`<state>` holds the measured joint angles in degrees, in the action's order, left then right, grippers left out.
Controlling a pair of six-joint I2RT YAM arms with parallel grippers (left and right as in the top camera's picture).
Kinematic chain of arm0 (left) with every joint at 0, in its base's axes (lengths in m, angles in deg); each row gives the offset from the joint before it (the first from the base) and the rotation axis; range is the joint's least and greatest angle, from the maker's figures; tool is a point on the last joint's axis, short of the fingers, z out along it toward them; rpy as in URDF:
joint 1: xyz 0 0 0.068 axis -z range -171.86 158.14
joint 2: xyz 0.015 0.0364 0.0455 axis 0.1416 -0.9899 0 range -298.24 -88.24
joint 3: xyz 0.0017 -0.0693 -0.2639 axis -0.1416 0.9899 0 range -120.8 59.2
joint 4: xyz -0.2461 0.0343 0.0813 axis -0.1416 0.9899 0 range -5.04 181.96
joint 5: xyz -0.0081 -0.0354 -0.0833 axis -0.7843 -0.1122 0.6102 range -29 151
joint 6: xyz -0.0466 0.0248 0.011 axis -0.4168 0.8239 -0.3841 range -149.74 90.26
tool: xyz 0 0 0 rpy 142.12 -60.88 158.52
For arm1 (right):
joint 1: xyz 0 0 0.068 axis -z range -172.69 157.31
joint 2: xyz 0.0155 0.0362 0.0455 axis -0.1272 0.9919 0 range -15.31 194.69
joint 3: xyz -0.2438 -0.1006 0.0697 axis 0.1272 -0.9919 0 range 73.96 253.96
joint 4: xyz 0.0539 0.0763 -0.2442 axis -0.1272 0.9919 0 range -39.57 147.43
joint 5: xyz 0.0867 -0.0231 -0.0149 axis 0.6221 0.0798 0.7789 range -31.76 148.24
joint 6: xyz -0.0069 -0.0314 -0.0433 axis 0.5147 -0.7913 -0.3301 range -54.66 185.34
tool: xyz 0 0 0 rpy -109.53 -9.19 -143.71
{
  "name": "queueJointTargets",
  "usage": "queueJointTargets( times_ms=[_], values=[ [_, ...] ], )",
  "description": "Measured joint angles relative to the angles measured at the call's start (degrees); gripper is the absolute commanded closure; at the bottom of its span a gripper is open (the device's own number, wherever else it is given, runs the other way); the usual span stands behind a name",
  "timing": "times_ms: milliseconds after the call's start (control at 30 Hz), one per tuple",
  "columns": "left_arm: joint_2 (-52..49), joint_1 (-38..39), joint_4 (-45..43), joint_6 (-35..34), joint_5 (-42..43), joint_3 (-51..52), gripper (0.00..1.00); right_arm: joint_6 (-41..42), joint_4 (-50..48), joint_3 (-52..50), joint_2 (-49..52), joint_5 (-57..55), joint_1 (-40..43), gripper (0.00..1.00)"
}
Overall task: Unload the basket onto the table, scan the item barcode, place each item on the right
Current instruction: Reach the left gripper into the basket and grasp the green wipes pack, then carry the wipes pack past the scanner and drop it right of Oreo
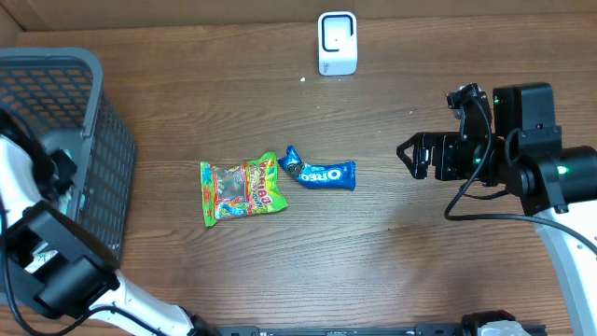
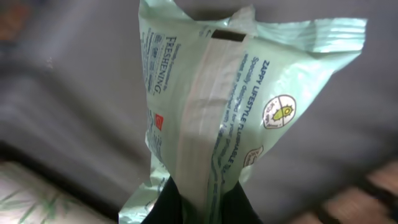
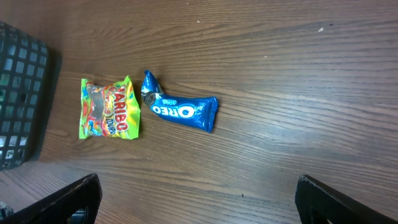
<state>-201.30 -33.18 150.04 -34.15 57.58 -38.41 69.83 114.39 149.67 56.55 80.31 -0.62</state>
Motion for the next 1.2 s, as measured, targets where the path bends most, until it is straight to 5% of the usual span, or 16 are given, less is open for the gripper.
queueJointTargets(
  times_ms=[333,533,867,1200],
  values=[
    [0.26,1.49,23.12,-0.11,8.07,-48.04,0.96,0.00,-0.04,0.02,0.02,-0.02,0.00,0.00],
    [2.43,11.98,31.45,0.15,11.45,-62.36,0.96,-0.02,-0.04,0.02,0.02,0.00,0.00,0.00],
    [0.35,38.66,30.32,-0.09,16.39,-52.70,0.96,0.00,0.09,0.02,0.02,-0.02,0.00,0.00],
    [-11.74,60.76,16.44,-6.10,21.09,-37.83,0.96,0.98,0.15,0.02,0.02,0.00,0.02,0.00]
  ],
)
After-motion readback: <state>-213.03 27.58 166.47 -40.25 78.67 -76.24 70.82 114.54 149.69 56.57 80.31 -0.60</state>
